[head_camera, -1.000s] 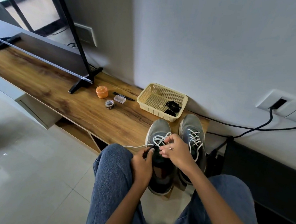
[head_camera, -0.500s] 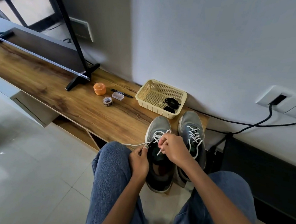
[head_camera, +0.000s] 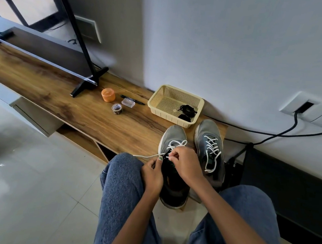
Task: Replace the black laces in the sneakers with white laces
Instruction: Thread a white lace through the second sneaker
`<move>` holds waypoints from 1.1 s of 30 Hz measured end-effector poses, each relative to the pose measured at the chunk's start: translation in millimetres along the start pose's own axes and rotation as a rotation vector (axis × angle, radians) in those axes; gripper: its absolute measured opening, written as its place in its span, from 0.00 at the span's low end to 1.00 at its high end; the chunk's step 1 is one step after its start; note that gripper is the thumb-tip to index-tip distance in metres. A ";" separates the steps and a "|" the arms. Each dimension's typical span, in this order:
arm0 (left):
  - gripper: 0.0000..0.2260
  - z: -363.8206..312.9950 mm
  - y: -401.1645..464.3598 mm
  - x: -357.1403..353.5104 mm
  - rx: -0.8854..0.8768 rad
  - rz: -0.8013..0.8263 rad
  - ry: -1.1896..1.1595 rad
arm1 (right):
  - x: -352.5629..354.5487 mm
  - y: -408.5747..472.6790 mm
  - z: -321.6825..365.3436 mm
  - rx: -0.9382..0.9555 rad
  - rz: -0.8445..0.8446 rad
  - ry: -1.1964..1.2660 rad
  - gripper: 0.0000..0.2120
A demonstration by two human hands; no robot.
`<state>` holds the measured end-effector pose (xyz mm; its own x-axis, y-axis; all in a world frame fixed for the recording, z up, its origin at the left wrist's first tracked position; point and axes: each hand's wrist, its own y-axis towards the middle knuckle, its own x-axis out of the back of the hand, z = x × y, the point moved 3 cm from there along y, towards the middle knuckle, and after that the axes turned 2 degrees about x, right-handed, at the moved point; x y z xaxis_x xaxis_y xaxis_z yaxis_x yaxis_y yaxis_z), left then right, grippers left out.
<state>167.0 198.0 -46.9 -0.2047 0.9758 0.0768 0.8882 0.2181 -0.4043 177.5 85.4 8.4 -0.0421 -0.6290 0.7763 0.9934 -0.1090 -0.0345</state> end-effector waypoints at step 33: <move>0.12 4.8 4.7 -2.5 -0.080 0.044 0.065 | -15.3 1.1 0.0 -0.041 0.010 -0.101 0.06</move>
<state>169.7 196.5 -53.4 -0.1400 0.9828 0.1206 0.9261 0.1730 -0.3352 179.2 94.9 -3.5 -0.0191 -0.5498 0.8351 0.9886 -0.1353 -0.0665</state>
